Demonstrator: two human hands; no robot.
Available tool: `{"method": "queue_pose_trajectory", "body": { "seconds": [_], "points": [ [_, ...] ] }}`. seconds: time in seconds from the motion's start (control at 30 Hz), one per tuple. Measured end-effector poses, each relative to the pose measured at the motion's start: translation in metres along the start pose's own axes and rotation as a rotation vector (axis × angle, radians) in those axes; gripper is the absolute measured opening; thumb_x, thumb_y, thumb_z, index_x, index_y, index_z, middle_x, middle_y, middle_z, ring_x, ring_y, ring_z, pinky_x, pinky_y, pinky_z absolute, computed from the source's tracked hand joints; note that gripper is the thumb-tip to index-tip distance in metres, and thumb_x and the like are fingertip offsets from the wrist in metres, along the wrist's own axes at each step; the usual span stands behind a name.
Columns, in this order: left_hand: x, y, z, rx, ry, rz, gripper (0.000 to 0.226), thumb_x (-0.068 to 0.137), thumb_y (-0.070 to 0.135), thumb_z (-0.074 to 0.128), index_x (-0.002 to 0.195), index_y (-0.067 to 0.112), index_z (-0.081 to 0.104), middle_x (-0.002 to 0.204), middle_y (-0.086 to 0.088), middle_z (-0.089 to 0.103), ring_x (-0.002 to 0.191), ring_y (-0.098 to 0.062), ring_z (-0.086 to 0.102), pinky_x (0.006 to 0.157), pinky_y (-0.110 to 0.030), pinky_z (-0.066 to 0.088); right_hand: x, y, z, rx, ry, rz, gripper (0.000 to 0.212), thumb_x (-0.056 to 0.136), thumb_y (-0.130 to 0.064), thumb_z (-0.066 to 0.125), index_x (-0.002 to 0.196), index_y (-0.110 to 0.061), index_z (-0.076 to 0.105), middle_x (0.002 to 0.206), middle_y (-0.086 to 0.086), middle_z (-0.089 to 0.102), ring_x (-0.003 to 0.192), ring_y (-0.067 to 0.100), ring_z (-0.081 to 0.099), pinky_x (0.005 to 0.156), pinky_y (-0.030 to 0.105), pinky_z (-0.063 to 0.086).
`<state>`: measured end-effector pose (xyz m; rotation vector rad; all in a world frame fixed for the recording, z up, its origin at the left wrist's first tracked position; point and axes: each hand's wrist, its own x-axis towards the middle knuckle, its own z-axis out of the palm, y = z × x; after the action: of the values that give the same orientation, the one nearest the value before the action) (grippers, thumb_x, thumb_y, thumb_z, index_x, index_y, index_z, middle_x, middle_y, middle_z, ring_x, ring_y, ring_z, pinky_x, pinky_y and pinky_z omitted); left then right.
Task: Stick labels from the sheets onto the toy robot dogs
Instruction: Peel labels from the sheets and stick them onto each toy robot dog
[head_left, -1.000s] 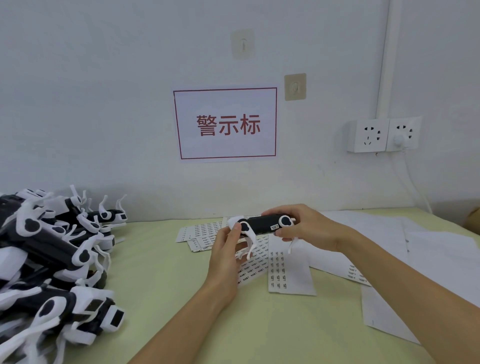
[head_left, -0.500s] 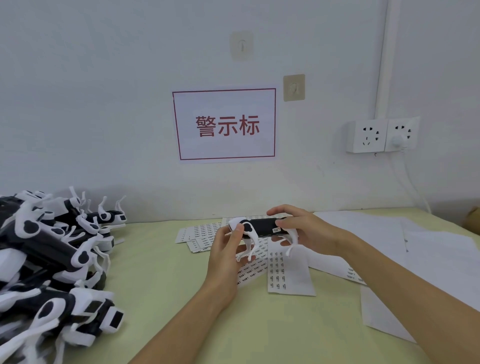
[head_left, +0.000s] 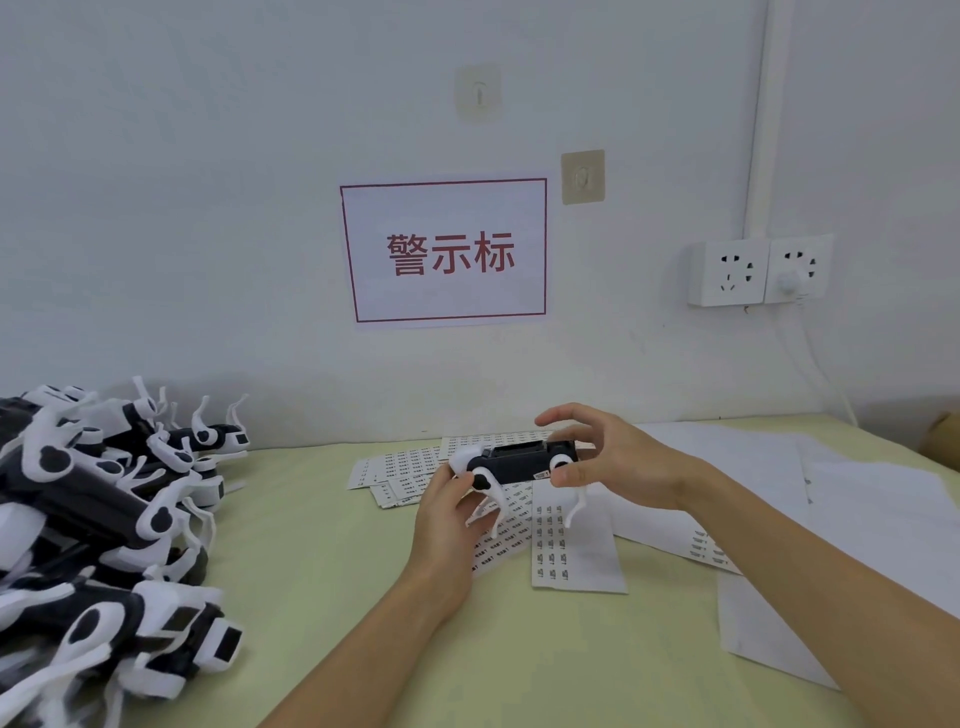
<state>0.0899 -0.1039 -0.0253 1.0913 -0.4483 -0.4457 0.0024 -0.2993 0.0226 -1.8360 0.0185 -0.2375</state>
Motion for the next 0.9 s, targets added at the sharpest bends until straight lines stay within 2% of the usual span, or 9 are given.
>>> {"method": "queue_pose_trajectory", "body": {
  "seconds": [0.13,0.2,0.33,0.43,0.5,0.57,0.67,0.8,0.9],
  "points": [
    [0.0,-0.002,-0.001,0.015,-0.009,0.01,0.025,0.096,0.007,0.048,0.112,0.012,0.068,0.096,-0.007,0.073,0.077,-0.014,0.068,0.054,-0.027,0.051,-0.001,-0.002,0.0,-0.017,0.033,0.003,0.056,0.066,-0.022,0.088,0.116,-0.029,0.065,0.121,0.006,0.064,0.108,0.032,0.066,0.097,0.033,0.05],
    [0.001,-0.003,0.0,0.034,0.002,0.01,0.024,0.097,0.01,0.048,0.111,0.014,0.068,0.096,-0.005,0.074,0.079,-0.013,0.069,0.058,-0.028,0.053,-0.001,-0.002,-0.001,-0.037,0.056,0.012,0.046,0.075,-0.019,0.083,0.117,-0.025,0.065,0.12,0.007,0.066,0.104,0.027,0.068,0.091,0.031,0.051],
    [0.002,-0.006,0.003,0.117,-0.002,0.011,0.024,0.102,0.021,0.049,0.114,0.015,0.069,0.108,-0.002,0.075,0.099,-0.017,0.071,0.08,-0.042,0.059,-0.002,0.0,-0.01,-0.02,0.051,0.068,0.027,0.09,-0.027,0.069,0.114,-0.015,0.069,0.111,0.011,0.071,0.098,0.027,0.071,0.091,0.04,0.054],
    [0.0,-0.005,0.007,0.174,-0.024,0.006,0.028,0.105,0.025,0.046,0.116,0.014,0.069,0.11,-0.001,0.075,0.103,-0.016,0.07,0.074,-0.038,0.06,-0.005,-0.003,-0.018,0.026,0.062,0.129,0.033,0.095,-0.036,0.063,0.112,-0.009,0.069,0.101,0.009,0.068,0.087,0.031,0.071,0.077,0.035,0.058],
    [-0.001,-0.005,0.008,0.204,-0.028,0.018,0.029,0.105,0.024,0.044,0.114,0.014,0.07,0.108,-0.002,0.075,0.102,-0.016,0.07,0.069,-0.035,0.059,-0.006,-0.006,-0.023,0.024,0.08,0.179,0.045,0.096,-0.045,0.058,0.113,-0.005,0.068,0.097,0.01,0.067,0.082,0.031,0.07,0.075,0.033,0.058],
    [-0.001,-0.007,0.008,0.252,-0.007,0.036,0.027,0.105,0.022,0.045,0.111,0.015,0.071,0.106,-0.004,0.075,0.103,-0.019,0.07,0.072,-0.037,0.058,-0.007,-0.009,-0.029,0.022,0.134,0.235,0.052,0.097,-0.05,0.053,0.114,-0.003,0.066,0.092,0.013,0.067,0.077,0.03,0.069,0.075,0.034,0.06],
    [-0.005,-0.011,0.007,0.46,-0.08,0.124,0.029,0.102,0.012,0.05,0.095,0.022,0.077,0.101,-0.001,0.075,0.1,-0.015,0.069,0.077,-0.039,0.057,-0.016,-0.013,-0.043,0.033,0.228,0.274,0.05,0.097,-0.05,0.05,0.11,-0.004,0.064,0.091,0.014,0.065,0.071,0.03,0.068,0.076,0.035,0.061],
    [-0.012,-0.019,0.011,0.99,-0.308,0.366,0.042,0.094,-0.005,0.057,0.081,0.031,0.076,0.088,0.016,0.074,0.087,-0.001,0.067,0.074,-0.019,0.052,-0.037,-0.016,-0.071,0.238,0.369,0.282,0.038,0.098,-0.044,0.049,0.105,-0.007,0.059,0.094,0.019,0.059,0.069,0.033,0.065,0.061,0.031,0.058],
    [-0.015,-0.024,0.019,1.258,-0.38,0.567,0.044,0.084,-0.004,0.071,0.078,0.04,0.065,0.08,0.022,0.07,0.073,-0.003,0.065,0.064,-0.017,0.049,-0.054,-0.014,-0.093,0.468,0.488,0.25,0.03,0.096,-0.036,0.049,0.104,-0.008,0.054,0.095,0.019,0.057,0.07,0.031,0.062,0.07,0.04,0.06]
  ]
}}
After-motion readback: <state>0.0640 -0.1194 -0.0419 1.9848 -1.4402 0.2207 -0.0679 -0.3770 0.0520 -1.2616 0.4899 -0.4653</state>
